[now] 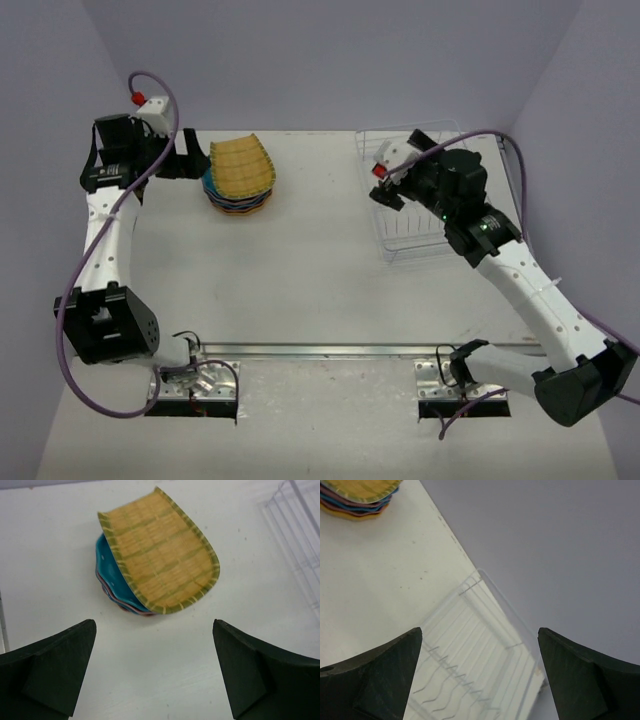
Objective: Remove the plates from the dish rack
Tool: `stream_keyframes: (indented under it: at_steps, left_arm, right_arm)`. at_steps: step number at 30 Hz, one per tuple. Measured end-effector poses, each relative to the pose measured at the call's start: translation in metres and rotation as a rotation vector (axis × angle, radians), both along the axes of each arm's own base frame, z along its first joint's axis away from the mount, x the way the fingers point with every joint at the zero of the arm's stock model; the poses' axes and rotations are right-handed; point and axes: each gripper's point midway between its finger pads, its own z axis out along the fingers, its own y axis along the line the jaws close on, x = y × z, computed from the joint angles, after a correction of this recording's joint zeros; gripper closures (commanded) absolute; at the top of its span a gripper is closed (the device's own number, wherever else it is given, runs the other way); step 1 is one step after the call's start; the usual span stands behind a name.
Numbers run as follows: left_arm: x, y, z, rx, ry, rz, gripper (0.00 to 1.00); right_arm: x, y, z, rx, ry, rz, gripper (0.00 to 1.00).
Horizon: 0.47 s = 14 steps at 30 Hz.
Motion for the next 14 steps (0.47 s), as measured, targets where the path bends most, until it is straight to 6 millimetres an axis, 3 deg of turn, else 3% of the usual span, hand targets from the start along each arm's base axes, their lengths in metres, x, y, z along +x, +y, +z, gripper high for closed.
stream_keyframes:
  at_steps: [3,6,10,14]
  left_arm:
    - [-0.031,-0.033,-0.023,0.071,0.044,-0.089,0.00]
    - [-0.053,-0.054,-0.043,0.103,0.087,-0.151,0.00]
    - [-0.072,-0.054,-0.056,0.124,0.110,-0.143,0.00]
    - [-0.081,-0.051,-0.055,0.136,0.093,-0.124,0.00]
  right_arm:
    - [0.001,-0.037,-0.013,0.175,0.153,-0.179,0.01]
    - [-0.008,-0.059,-0.053,0.293,0.322,-0.317,0.01]
    - [-0.029,-0.085,-0.104,0.421,0.510,-0.465,0.01]
    - [-0.048,-0.108,-0.120,0.493,0.552,-0.570,0.01]
